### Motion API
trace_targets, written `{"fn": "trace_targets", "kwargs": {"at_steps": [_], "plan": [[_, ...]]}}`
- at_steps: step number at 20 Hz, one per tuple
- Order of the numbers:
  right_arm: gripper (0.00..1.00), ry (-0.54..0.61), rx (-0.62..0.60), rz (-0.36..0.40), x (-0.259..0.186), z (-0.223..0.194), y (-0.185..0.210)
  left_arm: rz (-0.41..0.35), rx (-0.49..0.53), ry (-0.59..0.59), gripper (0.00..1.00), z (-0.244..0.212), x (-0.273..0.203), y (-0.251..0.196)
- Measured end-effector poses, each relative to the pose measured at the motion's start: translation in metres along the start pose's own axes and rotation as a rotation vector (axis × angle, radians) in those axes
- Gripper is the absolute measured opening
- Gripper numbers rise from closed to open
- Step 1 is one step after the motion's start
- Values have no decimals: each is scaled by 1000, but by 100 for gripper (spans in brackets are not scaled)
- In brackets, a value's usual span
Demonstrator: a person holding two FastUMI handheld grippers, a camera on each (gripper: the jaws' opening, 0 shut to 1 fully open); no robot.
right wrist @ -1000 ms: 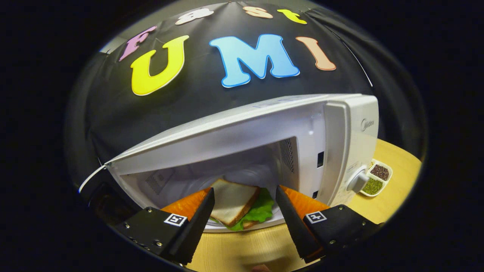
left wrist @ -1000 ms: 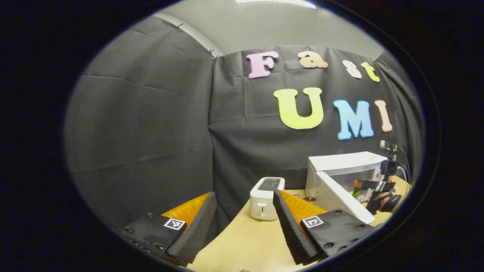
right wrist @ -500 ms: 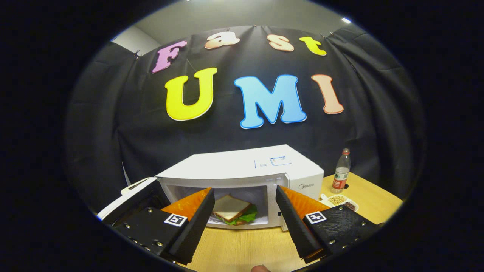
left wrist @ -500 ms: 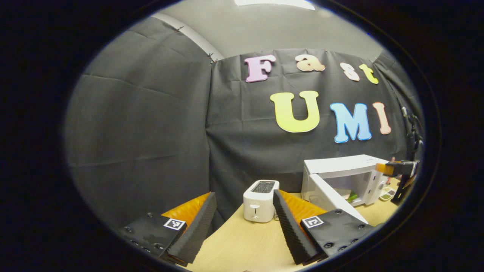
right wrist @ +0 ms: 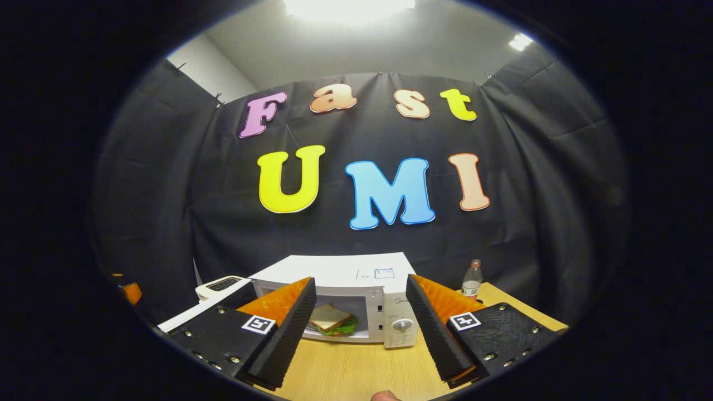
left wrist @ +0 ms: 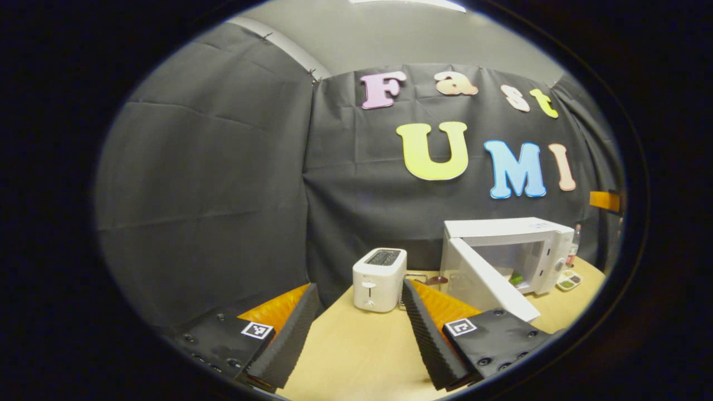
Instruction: Open the microwave oven with the left hand, put the food in, and close the microwave oven.
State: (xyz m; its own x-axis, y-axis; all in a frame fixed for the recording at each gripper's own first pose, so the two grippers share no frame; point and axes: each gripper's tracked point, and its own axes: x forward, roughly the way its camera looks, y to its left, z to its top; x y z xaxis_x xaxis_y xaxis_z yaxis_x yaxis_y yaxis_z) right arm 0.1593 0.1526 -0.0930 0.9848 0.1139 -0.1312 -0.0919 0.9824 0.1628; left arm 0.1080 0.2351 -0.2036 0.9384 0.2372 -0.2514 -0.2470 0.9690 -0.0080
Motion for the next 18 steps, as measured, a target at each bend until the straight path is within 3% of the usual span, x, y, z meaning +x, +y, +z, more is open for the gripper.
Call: {"fn": "trace_targets", "kwargs": {"at_steps": [3, 6, 8, 10, 12, 13, 14, 16, 17, 18], "plan": [[98, -3, -5, -7, -23, 5, -17, -12, 12, 32, 93, -20, -5, -13], [98, -1, -37, -24, -41, 3, -36, -25, 6, 66, 99, -37, -9, -25], [98, 5, -35, -32, -52, 3, -47, -29, 2, 100, 94, -50, -10, -34], [98, 7, -30, -41, -60, 3, -59, -34, -4, 131, 84, -63, -7, -43], [98, 4, -27, -51, -69, 5, -71, -44, 0, 170, 69, -75, -9, -51], [98, 3, -28, -53, -72, 5, -76, -59, -5, 198, 53, -82, -5, -59], [98, 1, -31, -49, -76, 5, -80, -72, -11, 224, 49, -89, -10, -65], [98, 12, -41, -50, -81, 1, -92, -77, -11, 224, 22, -92, -7, -71], [98, 19, -44, -51, -85, 0, -97, -81, -2, 225, 23, -90, -15, -78], [98, 20, -46, -51, -90, -1, -103, -43, 25, 213, 16, -89, -16, -75]]}}
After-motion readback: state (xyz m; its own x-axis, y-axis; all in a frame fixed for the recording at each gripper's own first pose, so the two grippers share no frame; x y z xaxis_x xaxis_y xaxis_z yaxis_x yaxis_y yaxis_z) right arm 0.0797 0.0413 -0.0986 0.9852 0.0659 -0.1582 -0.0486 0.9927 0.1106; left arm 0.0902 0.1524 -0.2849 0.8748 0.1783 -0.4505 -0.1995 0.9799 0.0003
